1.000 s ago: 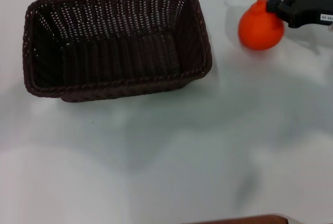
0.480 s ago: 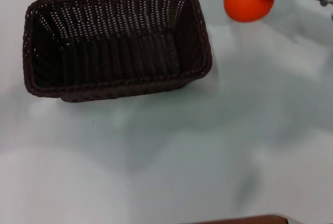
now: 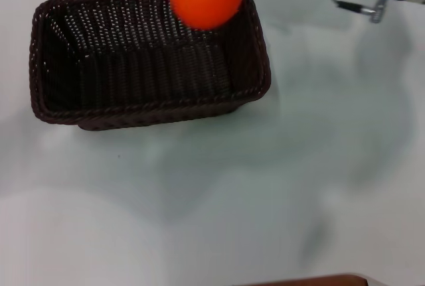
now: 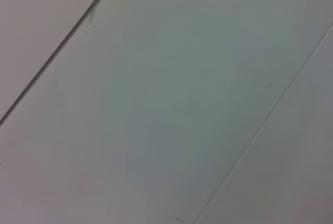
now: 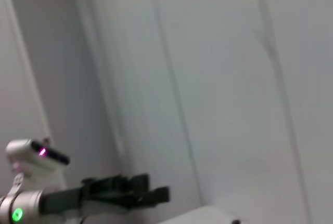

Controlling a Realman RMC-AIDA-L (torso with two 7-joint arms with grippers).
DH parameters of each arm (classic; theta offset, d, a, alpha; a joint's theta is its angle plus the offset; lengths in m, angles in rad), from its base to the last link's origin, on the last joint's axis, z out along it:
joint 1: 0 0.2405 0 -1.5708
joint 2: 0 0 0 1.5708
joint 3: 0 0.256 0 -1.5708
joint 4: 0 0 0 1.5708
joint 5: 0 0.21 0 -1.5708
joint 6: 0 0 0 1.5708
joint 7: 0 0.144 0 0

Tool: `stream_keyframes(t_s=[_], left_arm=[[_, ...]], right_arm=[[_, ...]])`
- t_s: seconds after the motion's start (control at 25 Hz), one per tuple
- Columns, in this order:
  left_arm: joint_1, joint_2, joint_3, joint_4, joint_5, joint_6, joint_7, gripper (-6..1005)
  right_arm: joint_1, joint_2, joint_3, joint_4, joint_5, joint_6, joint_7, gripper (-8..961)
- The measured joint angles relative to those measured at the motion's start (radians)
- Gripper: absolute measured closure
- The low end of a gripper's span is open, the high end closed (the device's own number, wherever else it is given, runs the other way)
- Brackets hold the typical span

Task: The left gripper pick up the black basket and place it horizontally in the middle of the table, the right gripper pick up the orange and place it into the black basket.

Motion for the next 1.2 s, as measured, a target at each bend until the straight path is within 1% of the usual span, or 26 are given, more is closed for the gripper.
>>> stream_keyframes(t_s=[0.08,0.28,0.48,0.56,0.64,0.72,0.8,0.92,0.96,1.12,1.16,1.2], left_arm=[[0.001,-0.001,0.000,0.001,0.000,0.000,0.000,323],[0.002,0.001,-0.004,0.023,-0.003,0.000,0.014,324],[0.000,0.000,-0.008,0.028,-0.007,0.000,0.029,324],[-0.001,-0.001,-0.011,0.028,-0.010,-0.002,0.034,324],[-0.001,-0.002,-0.018,0.028,-0.019,-0.001,0.043,324],[0.006,-0.007,-0.043,0.033,-0.046,0.001,0.074,324],[0.015,-0.018,-0.093,0.053,-0.090,0.001,0.141,324],[0.028,-0.040,-0.183,0.108,-0.194,-0.016,0.278,324],[0.034,-0.044,-0.202,0.136,-0.237,-0.027,0.332,324],[0.054,-0.045,-0.213,0.261,-0.406,-0.087,0.549,325],[0.057,-0.046,-0.213,0.286,-0.439,-0.101,0.597,325],[0.060,-0.046,-0.213,0.315,-0.475,-0.115,0.646,325]], right_arm=[[0.014,0.007,-0.043,-0.008,0.004,-0.027,0.000,918],[0.022,0.010,-0.133,-0.045,0.066,-0.077,-0.011,803],[-0.007,0.005,-0.127,-0.059,0.130,-0.082,-0.030,577],[-0.039,0.005,-0.106,-0.061,0.191,-0.087,-0.060,494],[-0.083,0.007,-0.065,-0.068,0.275,-0.091,-0.116,410],[-0.123,0.009,-0.026,-0.093,0.372,-0.092,-0.182,327],[-0.159,0.009,0.017,-0.142,0.490,-0.094,-0.272,286],[-0.191,0.011,0.084,-0.235,0.653,-0.095,-0.422,225],[-0.199,0.012,0.106,-0.271,0.713,-0.092,-0.471,204],[-0.221,0.014,0.159,-0.380,0.904,-0.071,-0.645,122],[-0.225,0.015,0.162,-0.396,0.931,-0.065,-0.676,102],[-0.228,0.016,0.164,-0.408,0.956,-0.059,-0.703,102]])
